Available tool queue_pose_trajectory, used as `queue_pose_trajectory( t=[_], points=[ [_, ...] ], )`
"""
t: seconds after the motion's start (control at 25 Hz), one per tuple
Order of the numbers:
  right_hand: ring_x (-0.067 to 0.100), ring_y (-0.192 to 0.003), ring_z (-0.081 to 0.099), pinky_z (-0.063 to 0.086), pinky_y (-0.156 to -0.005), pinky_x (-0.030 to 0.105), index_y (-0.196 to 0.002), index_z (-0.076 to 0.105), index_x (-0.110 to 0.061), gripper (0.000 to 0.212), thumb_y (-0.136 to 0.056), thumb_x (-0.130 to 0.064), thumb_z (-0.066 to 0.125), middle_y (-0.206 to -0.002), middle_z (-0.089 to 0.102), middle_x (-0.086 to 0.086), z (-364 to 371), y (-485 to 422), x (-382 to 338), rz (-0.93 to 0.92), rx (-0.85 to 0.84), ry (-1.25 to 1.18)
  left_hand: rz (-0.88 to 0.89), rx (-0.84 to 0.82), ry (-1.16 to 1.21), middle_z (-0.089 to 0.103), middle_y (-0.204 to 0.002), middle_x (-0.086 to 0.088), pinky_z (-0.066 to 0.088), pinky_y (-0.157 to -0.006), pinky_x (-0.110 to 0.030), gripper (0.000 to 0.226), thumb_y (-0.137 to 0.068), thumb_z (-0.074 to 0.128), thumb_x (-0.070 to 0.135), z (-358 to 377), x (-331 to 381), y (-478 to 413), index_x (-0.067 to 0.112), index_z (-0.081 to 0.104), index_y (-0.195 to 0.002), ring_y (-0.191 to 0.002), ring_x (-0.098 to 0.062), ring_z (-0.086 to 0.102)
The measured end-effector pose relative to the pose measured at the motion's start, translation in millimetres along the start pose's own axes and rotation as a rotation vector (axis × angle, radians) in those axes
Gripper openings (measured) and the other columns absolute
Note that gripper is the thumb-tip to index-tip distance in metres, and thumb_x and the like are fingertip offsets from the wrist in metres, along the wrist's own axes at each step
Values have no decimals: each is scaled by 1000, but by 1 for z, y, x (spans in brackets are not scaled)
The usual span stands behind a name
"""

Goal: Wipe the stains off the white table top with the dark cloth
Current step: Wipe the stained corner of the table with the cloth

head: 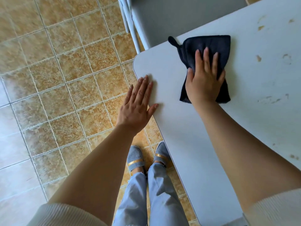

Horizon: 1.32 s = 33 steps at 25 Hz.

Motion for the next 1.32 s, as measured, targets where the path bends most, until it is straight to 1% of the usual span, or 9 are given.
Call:
queue_pose_trajectory(
  t=[0.2, 0.36, 0.48, 0.6, 0.72, 0.8, 1.04, 1.16, 1.32],
  points=[
    [23, -154, 16, 17, -118, 55, -155, 30, -30, 55, -101, -37, 39, -165, 22, -6, 14, -7, -60, -226, -21, -23, 6, 12, -23, 9, -162, -8, 9, -122, -41, 68, -102, 21, 52, 0, -2, 1, 9, 13, -154, -150, -20, 5],
    [21, -150, 28, 29, -114, 52, -151, 39, -31, 51, -101, -38, 40, -161, 33, -7, 16, 22, -41, -486, 46, 34, -59, 32, -6, 10, -162, -8, 11, -122, -41, 68, -102, 24, 51, 1, 5, 6, 8, 15, -154, -150, -20, 6],
    [21, -149, 30, 30, -114, 51, -150, 41, -31, 50, -101, -37, 41, -160, 36, -6, 9, 21, -12, -325, 82, 27, -52, 36, 8, 11, -161, -9, 12, -121, -41, 68, -102, 25, 50, -1, 3, 5, 7, 16, -154, -149, -20, 7],
    [22, -154, 16, 20, -117, 55, -155, 30, -31, 54, -102, -37, 40, -165, 23, -7, 8, 3, -26, -76, 5, -12, -34, 33, 7, 12, -161, -10, 11, -122, -41, 69, -102, 25, 50, -2, 0, 9, 6, 16, -154, -149, -21, 7],
    [23, -154, 13, 17, -117, 58, -156, 27, -32, 55, -102, -37, 39, -166, 19, -7, 14, 0, -66, -162, -29, -14, -108, 17, 20, 10, -162, -11, 9, -122, -40, 70, -102, 19, 50, -2, -6, 18, 4, 13, -154, -150, -21, 5],
    [23, -153, 19, 20, -116, 58, -154, 34, -31, 53, -101, -36, 40, -164, 25, -6, 19, 17, -81, -272, -26, -29, -140, 10, 24, 9, -161, -12, 9, -122, -41, 69, -102, 17, 49, -5, -8, 25, 3, 12, -153, -150, -21, 5],
    [19, -152, 23, 25, -115, 53, -153, 34, -32, 50, -104, -38, 37, -163, 29, -8, 17, 118, -32, -417, 28, 25, -214, 6, 71, 1, -162, -10, 3, -122, -38, 68, -102, 17, 47, -14, -2, 36, 5, 6, -154, -150, -19, -3],
    [20, -150, 28, 31, -114, 52, -152, 38, -30, 50, -103, -35, 39, -161, 32, -7, 8, 153, 23, -348, 68, 63, -145, -3, 70, 2, -162, -10, 5, -122, -40, 67, -103, 21, 46, -11, 15, 37, 4, 8, -154, -150, -19, -2],
    [23, -149, 30, 32, -113, 52, -152, 39, -28, 52, -101, -36, 44, -160, 35, -5, 5, 154, 41, -45, 121, 50, -43, -5, 57, 8, -161, -11, 3, -122, -38, 65, -103, 20, 44, -5, 42, 31, 4, 13, -153, -149, -18, 1]
  ],
)
Point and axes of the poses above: each hand's wrist, its own y-axis away from the middle knuckle, its own z-axis out of the palm, x = y × z, the point moved 2 cm from there along -y, towards the middle knuckle
